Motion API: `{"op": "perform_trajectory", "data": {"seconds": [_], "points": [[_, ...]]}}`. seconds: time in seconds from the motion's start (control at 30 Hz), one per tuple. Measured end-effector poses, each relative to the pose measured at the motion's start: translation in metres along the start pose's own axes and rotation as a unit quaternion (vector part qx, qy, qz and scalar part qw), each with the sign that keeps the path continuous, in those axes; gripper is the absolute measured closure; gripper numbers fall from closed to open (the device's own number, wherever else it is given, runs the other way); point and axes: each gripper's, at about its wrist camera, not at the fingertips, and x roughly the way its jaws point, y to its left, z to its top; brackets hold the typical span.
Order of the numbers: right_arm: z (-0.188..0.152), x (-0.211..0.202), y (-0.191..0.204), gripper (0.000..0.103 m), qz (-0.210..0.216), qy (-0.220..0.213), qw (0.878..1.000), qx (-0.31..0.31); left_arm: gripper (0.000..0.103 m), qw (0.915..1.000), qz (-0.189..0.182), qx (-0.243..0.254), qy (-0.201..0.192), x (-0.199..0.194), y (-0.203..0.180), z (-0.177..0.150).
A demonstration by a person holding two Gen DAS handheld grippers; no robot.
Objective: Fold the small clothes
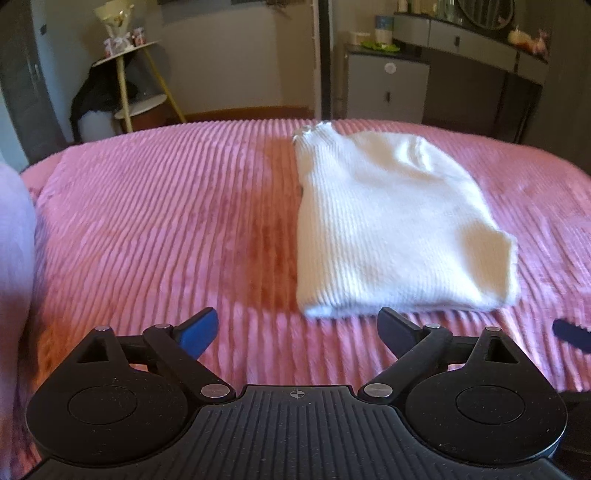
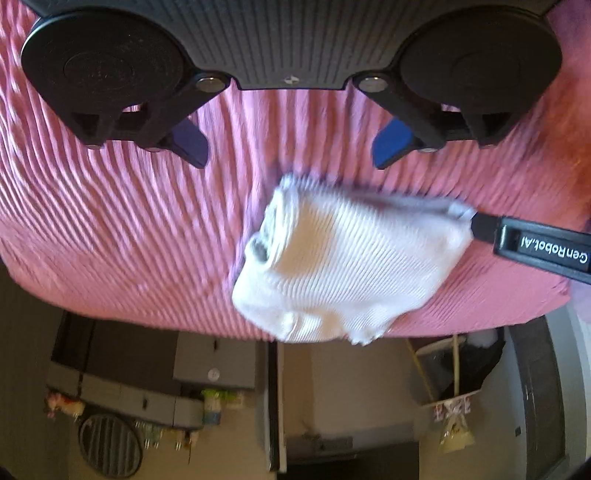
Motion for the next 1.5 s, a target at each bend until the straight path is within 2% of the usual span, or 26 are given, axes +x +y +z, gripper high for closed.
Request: {"op": "perform_trajectory", "data": {"seconds": [0.1, 0.17, 0.33, 0.47, 0.63, 0.83, 1.23, 1.5], "points": [[0.003, -0.015, 0.005, 0.004, 0.013, 0.019, 1.0, 0.0, 0.005, 0.9998, 0.005, -0.019, -0.002, -0.018, 0.001, -0.008], [0.008, -0.023, 0.009, 0.004, 0.007, 0.032, 0.999, -0.003, 0.004, 0.9995, 0.01, -0.031, 0.002, -0.026, 0.004, -0.012], [0.027, -0.03, 0.015, 0.004, -0.013, 0.073, 0.997, 0.024, 0.003, 0.9995, 0.027, -0.017, -0.003, -0.05, 0.014, -0.016], [0.033, -0.037, 0.016, 0.004, -0.023, 0.057, 0.997, 0.04, 0.002, 0.9994, 0.033, -0.004, -0.008, -0.06, 0.021, -0.015], [0.041, -0.039, 0.021, 0.004, -0.044, 0.06, 0.997, 0.026, 0.002, 0.9994, 0.033, -0.007, 0.002, -0.061, 0.025, -0.016], [0.047, -0.041, 0.019, 0.004, -0.047, 0.062, 0.996, 0.03, 0.002, 0.9996, 0.016, -0.014, 0.019, -0.056, 0.022, -0.015], [0.054, -0.048, 0.017, 0.004, -0.044, 0.053, 0.997, 0.034, 0.002, 0.9995, 0.016, 0.017, 0.02, -0.053, 0.006, -0.011], [0.053, -0.05, 0.016, 0.004, -0.043, 0.05, 0.997, 0.039, 0.002, 0.9995, 0.018, 0.019, 0.019, -0.055, 0.005, -0.01]]}}
